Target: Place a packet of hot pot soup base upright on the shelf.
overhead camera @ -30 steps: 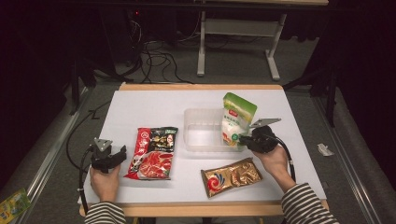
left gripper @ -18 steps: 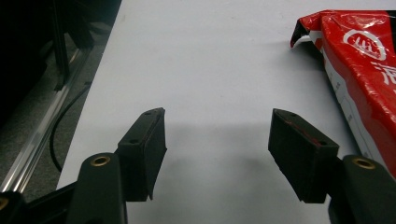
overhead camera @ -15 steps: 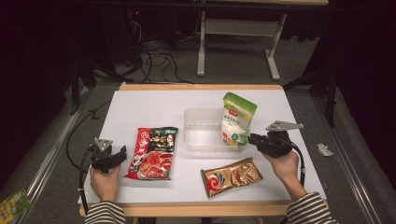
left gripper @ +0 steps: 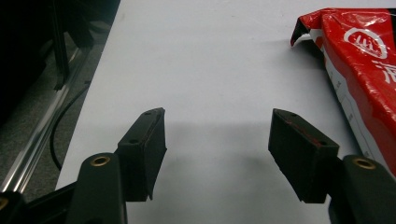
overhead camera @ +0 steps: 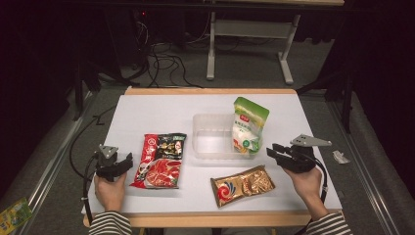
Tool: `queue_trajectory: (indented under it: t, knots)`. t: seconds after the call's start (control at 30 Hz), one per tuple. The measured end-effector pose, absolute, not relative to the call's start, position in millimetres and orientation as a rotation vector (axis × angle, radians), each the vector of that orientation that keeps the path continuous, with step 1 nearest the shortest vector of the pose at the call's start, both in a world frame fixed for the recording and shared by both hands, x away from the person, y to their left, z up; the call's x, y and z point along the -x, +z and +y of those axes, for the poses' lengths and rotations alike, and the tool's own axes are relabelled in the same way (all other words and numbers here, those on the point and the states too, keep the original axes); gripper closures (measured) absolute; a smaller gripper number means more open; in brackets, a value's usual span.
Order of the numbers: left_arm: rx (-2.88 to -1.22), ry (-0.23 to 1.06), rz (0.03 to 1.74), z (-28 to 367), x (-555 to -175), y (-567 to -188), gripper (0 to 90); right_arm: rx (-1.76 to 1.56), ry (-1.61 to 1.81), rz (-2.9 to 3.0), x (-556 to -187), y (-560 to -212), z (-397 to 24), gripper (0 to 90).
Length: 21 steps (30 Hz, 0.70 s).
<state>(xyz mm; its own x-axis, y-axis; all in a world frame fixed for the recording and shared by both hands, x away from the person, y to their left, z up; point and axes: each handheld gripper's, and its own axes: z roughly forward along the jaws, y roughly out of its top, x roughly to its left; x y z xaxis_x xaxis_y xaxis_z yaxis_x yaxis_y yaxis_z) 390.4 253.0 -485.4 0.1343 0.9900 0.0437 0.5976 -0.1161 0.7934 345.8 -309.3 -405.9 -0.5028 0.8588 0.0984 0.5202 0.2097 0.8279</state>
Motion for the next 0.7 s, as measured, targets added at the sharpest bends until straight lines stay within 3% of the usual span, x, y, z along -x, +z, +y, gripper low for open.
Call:
queue_trajectory:
  t: [0.7]
  knots:
    - [-1.792, 0.798, 1.534, 252.9, -391.0, -485.6, 36.9, -1.392, 1.226, 2.088, -319.3, -437.8, -323.3, 59.4]
